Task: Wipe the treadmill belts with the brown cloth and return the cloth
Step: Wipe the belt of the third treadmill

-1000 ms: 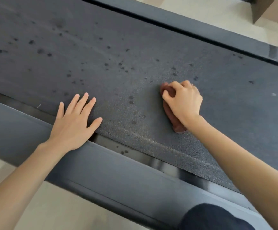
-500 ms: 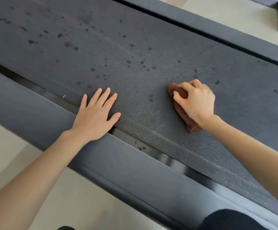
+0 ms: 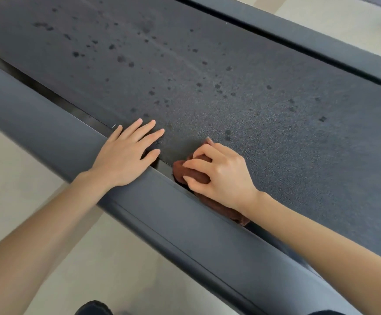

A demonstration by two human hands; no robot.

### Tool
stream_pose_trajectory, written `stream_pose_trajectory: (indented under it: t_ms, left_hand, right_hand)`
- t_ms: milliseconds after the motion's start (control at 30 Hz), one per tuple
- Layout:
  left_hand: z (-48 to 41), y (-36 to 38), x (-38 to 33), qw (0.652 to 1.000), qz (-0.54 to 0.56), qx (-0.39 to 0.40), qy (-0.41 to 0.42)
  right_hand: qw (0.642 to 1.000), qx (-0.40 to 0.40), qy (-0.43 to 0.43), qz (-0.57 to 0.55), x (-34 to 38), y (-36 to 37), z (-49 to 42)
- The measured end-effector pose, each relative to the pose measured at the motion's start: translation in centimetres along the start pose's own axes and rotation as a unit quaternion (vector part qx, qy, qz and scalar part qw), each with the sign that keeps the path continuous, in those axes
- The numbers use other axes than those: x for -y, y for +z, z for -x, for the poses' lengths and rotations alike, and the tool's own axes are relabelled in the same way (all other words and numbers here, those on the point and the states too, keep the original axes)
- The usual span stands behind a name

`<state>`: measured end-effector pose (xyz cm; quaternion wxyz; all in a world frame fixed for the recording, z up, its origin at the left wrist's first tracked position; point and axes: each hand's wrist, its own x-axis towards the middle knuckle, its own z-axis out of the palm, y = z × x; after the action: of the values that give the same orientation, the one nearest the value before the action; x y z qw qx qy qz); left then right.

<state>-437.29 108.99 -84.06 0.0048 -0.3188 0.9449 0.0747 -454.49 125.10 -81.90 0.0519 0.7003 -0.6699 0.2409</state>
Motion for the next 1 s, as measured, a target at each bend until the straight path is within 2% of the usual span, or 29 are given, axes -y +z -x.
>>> stream_pose_trajectory:
  t_ms: [100,200,367,500,633,700,767,833,900,967,1000]
  left_hand:
    - [0.0,0.1,-0.1,1.000,0.004,0.001,-0.003]
    - [0.0,0.1,-0.2,1.000,0.002,0.001,-0.003]
    - [-0.1,0.0,-0.3,1.000,0.005,-0.008,-0.005]
    - [0.0,-0.1,-0.1,1.000,0.011,-0.009,-0.012]
    - [-0.2,-0.1,-0.1,1.000,0.017,-0.006,-0.007]
    - [-0.2,0.0,-0.2,1.000,0.025,-0.005,-0.006]
    - [-0.3,0.0,-0.1,1.000,0.026,-0.002,-0.002]
    - [-0.5,-0.1,-0.1,1.000,0.022,0.004,0.016]
    - [-1.0,-0.2,-0.5,0.999,0.024,0.010,0.041]
    - [-2.1,-0.3,-1.3,0.998,0.026,0.014,0.060]
    - [-2.8,-0.2,-1.8,0.997,0.025,0.014,0.067]
  right_hand:
    - [0.999,-0.009,-0.034,0.006,-0.9,-1.4,2.8]
    - [0.999,0.020,-0.036,-0.005,-1.9,-2.8,5.3]
    - [0.996,0.066,-0.055,0.003,-0.9,-1.2,0.8]
    - [0.995,0.090,-0.023,0.021,0.4,1.1,-3.4]
    - [0.996,0.076,-0.037,0.028,-1.4,-0.4,0.2]
    - [0.997,0.052,0.020,0.053,-4.1,-2.6,3.4]
    - [0.987,0.031,0.132,0.089,-7.7,-5.4,6.2]
    - [0.956,0.007,0.263,0.129,-11.5,-7.7,8.1]
    - [0.911,-0.030,0.380,0.157,-14.5,-8.5,8.1]
    - [0.876,-0.066,0.447,0.166,-15.4,-7.5,5.9]
    - [0.874,-0.075,0.450,0.168,-15.1,-6.5,4.5]
